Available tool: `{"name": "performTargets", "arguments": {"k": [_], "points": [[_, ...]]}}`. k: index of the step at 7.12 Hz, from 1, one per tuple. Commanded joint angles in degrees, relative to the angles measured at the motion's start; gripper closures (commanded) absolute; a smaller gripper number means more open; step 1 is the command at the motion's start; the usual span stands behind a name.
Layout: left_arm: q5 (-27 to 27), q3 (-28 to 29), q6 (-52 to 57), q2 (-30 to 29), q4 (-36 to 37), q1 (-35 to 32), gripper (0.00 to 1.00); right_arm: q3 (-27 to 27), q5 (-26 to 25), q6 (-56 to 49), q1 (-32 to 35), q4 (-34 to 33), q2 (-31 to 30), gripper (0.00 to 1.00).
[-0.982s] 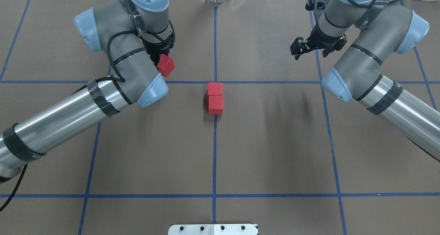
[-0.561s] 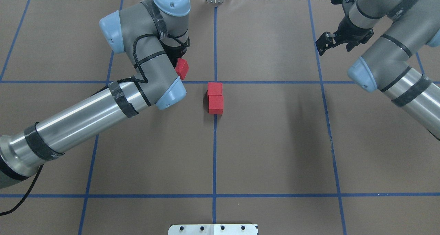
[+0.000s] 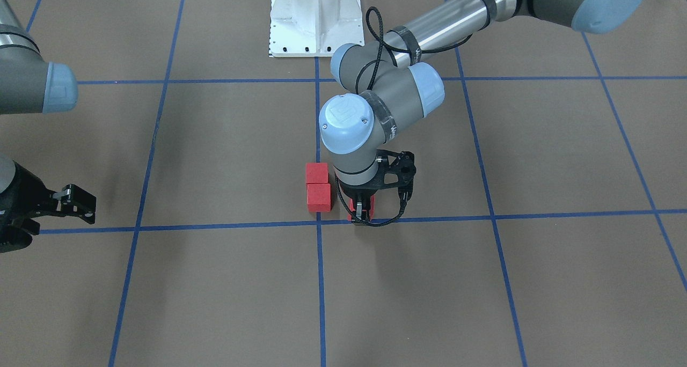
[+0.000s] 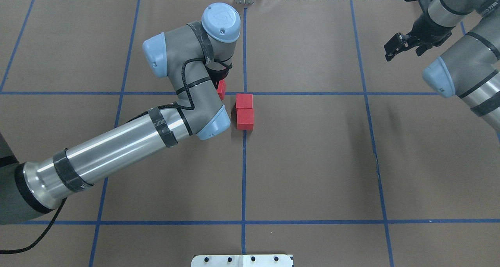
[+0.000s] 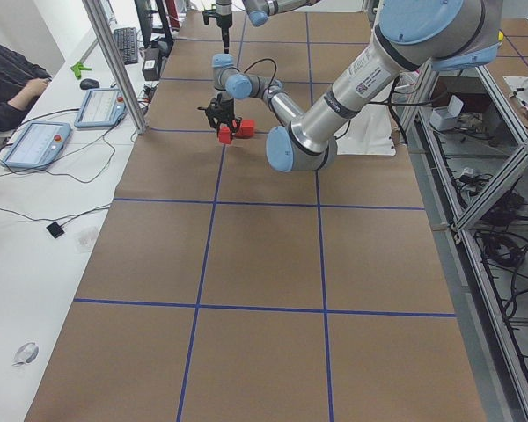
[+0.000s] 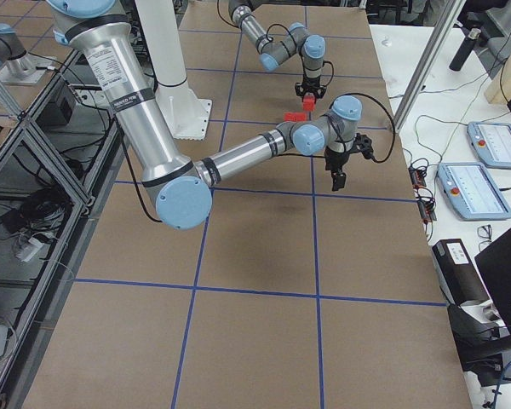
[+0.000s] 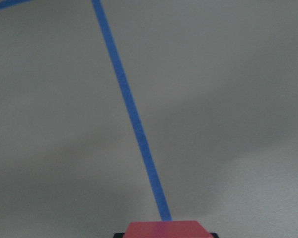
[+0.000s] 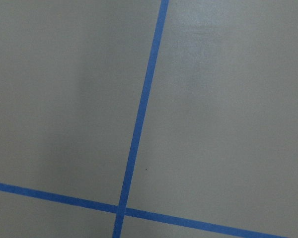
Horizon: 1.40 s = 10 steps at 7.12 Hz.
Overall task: Form red blocks into L shape at center
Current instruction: 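Lower the held cube beside the farther cube of the pair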
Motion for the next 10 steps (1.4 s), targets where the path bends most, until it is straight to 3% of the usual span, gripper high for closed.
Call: {"name": "performTargets", "arguments": {"k": [1, 6, 10], "points": [[1.8, 2.8, -2.0, -1.4, -0.8, 1.1, 1.0, -0.1, 1.5, -0.7, 1.1, 2.0, -1.4, 0.01], [2.2, 3.1, -2.1, -1.8, 0.9, 2.4, 1.0, -0.1, 1.6, -0.6, 1.1, 2.1, -1.4, 0.01], [2.2, 3.2, -3.3, -5.0, 7.9, 3.6, 1.0, -0.1, 1.5, -0.6, 1.1, 2.1, -1.5, 0.01]]}}
